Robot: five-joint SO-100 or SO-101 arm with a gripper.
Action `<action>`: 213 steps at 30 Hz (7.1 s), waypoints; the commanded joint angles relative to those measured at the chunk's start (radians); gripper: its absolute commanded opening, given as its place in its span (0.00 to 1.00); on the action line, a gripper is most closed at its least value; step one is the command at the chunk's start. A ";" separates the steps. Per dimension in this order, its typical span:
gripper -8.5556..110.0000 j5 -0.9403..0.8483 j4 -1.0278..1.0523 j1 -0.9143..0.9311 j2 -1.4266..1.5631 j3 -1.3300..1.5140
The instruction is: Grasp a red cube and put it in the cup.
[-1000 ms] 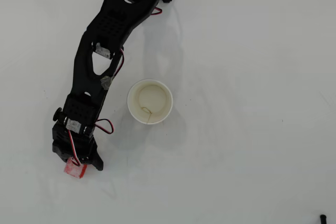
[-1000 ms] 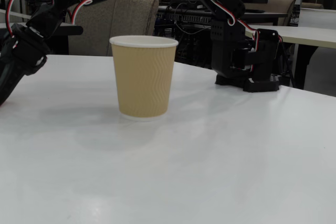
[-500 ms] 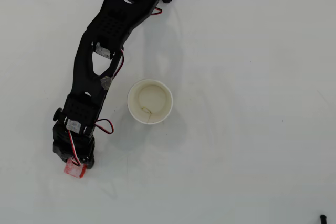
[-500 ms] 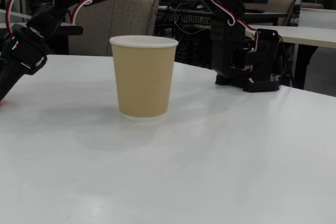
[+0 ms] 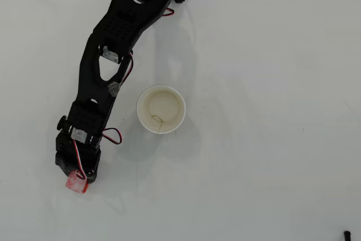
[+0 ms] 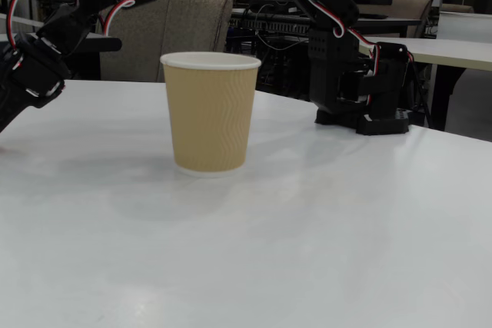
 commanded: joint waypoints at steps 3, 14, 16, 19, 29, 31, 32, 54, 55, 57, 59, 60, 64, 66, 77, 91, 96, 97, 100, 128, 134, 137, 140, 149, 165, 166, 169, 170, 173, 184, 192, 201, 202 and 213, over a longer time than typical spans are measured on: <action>0.16 0.029 -0.012 0.020 0.104 -0.051; 0.16 0.078 0.046 0.011 0.380 0.172; 0.16 0.084 0.049 0.006 0.442 0.225; 0.16 0.094 0.051 -0.003 0.543 0.325; 0.13 0.124 0.051 -0.021 0.810 0.577; 0.13 0.126 0.051 -0.025 0.847 0.609; 0.13 0.127 0.051 -0.026 0.864 0.623; 0.13 0.160 0.126 -0.101 1.319 1.000; 0.13 0.160 0.126 -0.104 1.330 1.009; 0.13 0.161 0.133 -0.110 1.353 1.025; 0.13 0.161 0.146 -0.121 1.381 1.042; 0.13 0.161 0.155 -0.127 1.397 1.051; 0.13 0.167 0.183 -0.147 1.462 1.092; 0.13 0.170 0.187 -0.153 1.500 1.121; 0.13 0.193 0.296 -0.189 1.697 1.233; 0.13 0.219 0.499 -0.267 1.913 1.236; 0.13 0.219 0.565 -0.304 1.959 1.236; 0.13 0.219 0.575 -0.311 1.965 1.236; 0.13 0.219 0.603 -0.327 1.977 1.236; 0.13 0.219 0.440 -0.365 1.715 1.150; 0.13 0.219 0.437 -0.380 1.700 1.146; 0.13 0.219 0.437 -0.380 1.700 1.146; 0.13 0.219 0.436 -0.377 1.700 1.147; 0.13 0.219 0.408 -0.393 1.700 1.164; 0.13 0.230 0.431 -0.374 1.822 1.262; 0.13 0.230 0.431 -0.373 1.829 1.270; 0.13 0.230 0.431 -0.373 1.842 1.281; 0.13 0.230 0.431 -0.373 1.845 1.284; 0.13 0.230 0.420 -0.380 1.856 1.299; 0.23 0.230 0.410 -0.376 1.859 1.307; 0.39 0.230 0.397 -0.371 1.856 1.313; 0.39 0.255 0.376 -0.336 1.868 1.324; 0.39 0.261 0.373 -0.328 1.871 1.324; 0.23 0.400 0.337 -0.227 1.890 1.324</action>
